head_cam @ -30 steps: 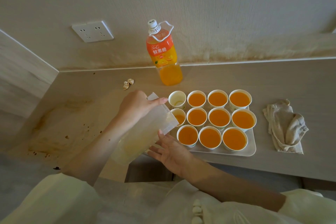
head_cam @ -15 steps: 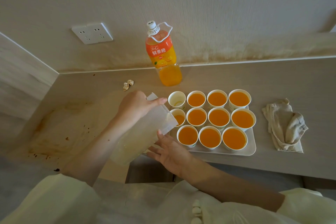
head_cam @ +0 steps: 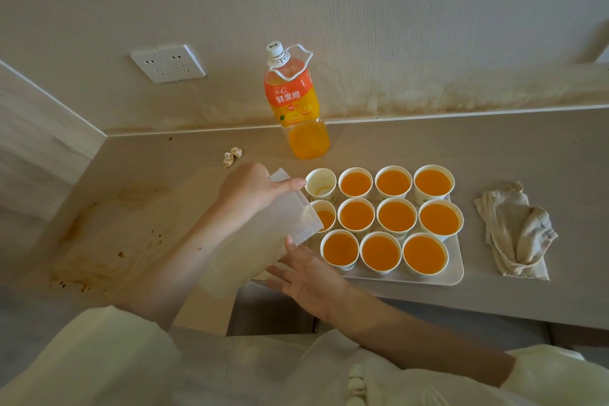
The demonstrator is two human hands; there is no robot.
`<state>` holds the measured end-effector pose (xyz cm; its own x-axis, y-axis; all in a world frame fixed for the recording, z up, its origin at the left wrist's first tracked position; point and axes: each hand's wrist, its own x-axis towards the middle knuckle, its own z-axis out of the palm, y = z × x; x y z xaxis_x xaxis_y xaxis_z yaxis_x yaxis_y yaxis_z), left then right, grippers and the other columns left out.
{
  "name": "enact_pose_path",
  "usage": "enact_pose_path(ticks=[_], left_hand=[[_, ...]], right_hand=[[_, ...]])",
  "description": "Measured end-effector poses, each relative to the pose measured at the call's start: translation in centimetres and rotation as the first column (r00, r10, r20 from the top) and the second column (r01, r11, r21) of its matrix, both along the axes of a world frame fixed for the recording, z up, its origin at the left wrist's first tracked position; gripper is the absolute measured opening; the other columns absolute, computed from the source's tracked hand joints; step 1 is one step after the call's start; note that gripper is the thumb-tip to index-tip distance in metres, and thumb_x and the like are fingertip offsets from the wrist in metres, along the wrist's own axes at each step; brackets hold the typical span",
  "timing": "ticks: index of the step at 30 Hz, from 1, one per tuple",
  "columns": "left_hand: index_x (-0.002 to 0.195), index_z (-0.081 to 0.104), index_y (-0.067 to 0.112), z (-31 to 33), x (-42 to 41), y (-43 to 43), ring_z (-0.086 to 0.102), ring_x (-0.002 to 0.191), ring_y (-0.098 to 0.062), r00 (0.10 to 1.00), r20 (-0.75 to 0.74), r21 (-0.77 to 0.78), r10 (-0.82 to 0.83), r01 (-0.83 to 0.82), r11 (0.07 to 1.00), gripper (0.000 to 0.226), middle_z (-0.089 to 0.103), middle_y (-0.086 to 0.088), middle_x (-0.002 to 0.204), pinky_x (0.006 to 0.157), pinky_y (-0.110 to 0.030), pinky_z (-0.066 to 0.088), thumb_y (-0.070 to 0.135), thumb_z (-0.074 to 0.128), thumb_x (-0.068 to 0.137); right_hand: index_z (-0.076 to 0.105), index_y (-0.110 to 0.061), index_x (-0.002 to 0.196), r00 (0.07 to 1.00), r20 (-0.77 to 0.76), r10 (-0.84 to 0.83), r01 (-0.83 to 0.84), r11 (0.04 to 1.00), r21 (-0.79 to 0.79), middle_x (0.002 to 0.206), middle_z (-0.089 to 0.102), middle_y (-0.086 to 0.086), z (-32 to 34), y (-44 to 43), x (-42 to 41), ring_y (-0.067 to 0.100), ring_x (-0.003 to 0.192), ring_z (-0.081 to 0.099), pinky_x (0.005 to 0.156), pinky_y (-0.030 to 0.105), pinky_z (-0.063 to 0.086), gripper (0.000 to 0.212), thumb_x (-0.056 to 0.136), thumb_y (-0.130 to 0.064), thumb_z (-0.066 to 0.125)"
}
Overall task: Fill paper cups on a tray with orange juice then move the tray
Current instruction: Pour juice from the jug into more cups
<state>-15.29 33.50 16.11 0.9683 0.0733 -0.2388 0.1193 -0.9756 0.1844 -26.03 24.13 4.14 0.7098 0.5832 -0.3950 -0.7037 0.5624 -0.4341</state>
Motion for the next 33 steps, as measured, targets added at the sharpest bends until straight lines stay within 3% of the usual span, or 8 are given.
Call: enact_pose_path(ticks=[10, 14, 18, 21, 25, 33], left_hand=[[0.050, 0.023, 0.016, 0.0, 0.4, -0.5, 0.021, 0.042, -0.011, 1.000, -0.022, 0.020, -0.021, 0.021, 1.000, 0.071, 0.021, 0.002, 0.048, 0.047, -0.027, 0.016, 0.073, 0.060, 0.071], [0.051, 0.024, 0.015, 0.0, 0.6, -0.5, 0.023, 0.043, -0.012, 0.999, -0.032, 0.030, -0.028, 0.029, 0.999, 0.071, 0.022, 0.002, 0.049, 0.048, -0.028, 0.017, 0.073, 0.060, 0.070], [0.051, 0.024, 0.015, 0.0, 0.9, -0.7, 0.025, 0.042, -0.013, 0.998, -0.028, 0.048, -0.056, 0.058, 0.997, 0.071, 0.023, 0.001, 0.048, 0.047, -0.028, 0.018, 0.074, 0.060, 0.069], [0.050, 0.027, 0.015, -0.2, 1.1, -0.9, 0.027, 0.041, -0.012, 0.996, -0.025, 0.063, -0.089, 0.091, 0.994, 0.072, 0.025, 0.002, 0.047, 0.046, -0.027, 0.019, 0.075, 0.060, 0.067], [0.050, 0.030, 0.014, -0.2, 1.2, -1.5, 0.029, 0.041, -0.012, 0.993, -0.033, 0.078, -0.114, 0.116, 0.990, 0.071, 0.029, 0.002, 0.046, 0.045, -0.026, 0.020, 0.075, 0.063, 0.066], [0.056, 0.036, 0.015, 0.8, 1.3, -3.2, 0.036, 0.048, -0.012, 0.980, -0.058, 0.147, -0.191, 0.198, 0.969, 0.065, 0.035, 0.002, 0.053, 0.047, -0.026, 0.022, 0.073, 0.063, 0.070]], right_hand=[[0.045, -0.030, 0.135, 0.999, -0.020, -0.025, 0.026, 0.999, 0.045, 0.136, 0.056, 0.003, 0.1, -0.2, 0.2, 0.028, 0.126, 0.053, 0.106, 0.048, 0.042, 0.051, 0.087, -0.039, 0.062], [0.046, -0.028, 0.137, 0.999, -0.023, -0.028, 0.029, 0.998, 0.060, 0.139, 0.054, 0.005, 0.0, 0.1, 0.3, 0.031, 0.128, 0.051, 0.108, 0.052, 0.039, 0.067, 0.078, -0.041, 0.074], [0.054, -0.028, 0.133, 0.999, 0.006, -0.035, 0.034, 0.996, 0.088, 0.136, 0.058, 0.005, 0.2, 0.1, 0.3, 0.031, 0.126, 0.054, 0.109, 0.053, 0.038, 0.050, 0.085, -0.033, 0.069], [0.054, -0.027, 0.133, 0.999, -0.024, -0.046, 0.048, 0.995, 0.088, 0.135, 0.058, 0.005, 0.4, 0.1, 0.5, 0.031, 0.126, 0.054, 0.109, 0.052, 0.039, 0.052, 0.083, -0.029, 0.070], [0.054, -0.025, 0.133, 0.997, -0.059, -0.048, 0.054, 0.994, 0.097, 0.134, 0.060, 0.006, 0.2, 0.3, 0.6, 0.030, 0.124, 0.057, 0.107, 0.051, 0.042, 0.040, 0.094, -0.022, 0.062], [0.054, -0.027, 0.133, 0.997, -0.064, -0.033, 0.038, 0.996, 0.084, 0.138, 0.056, 0.006, -0.2, 0.2, 1.0, 0.030, 0.126, 0.054, 0.105, 0.052, 0.042, 0.044, 0.092, -0.018, 0.065]])
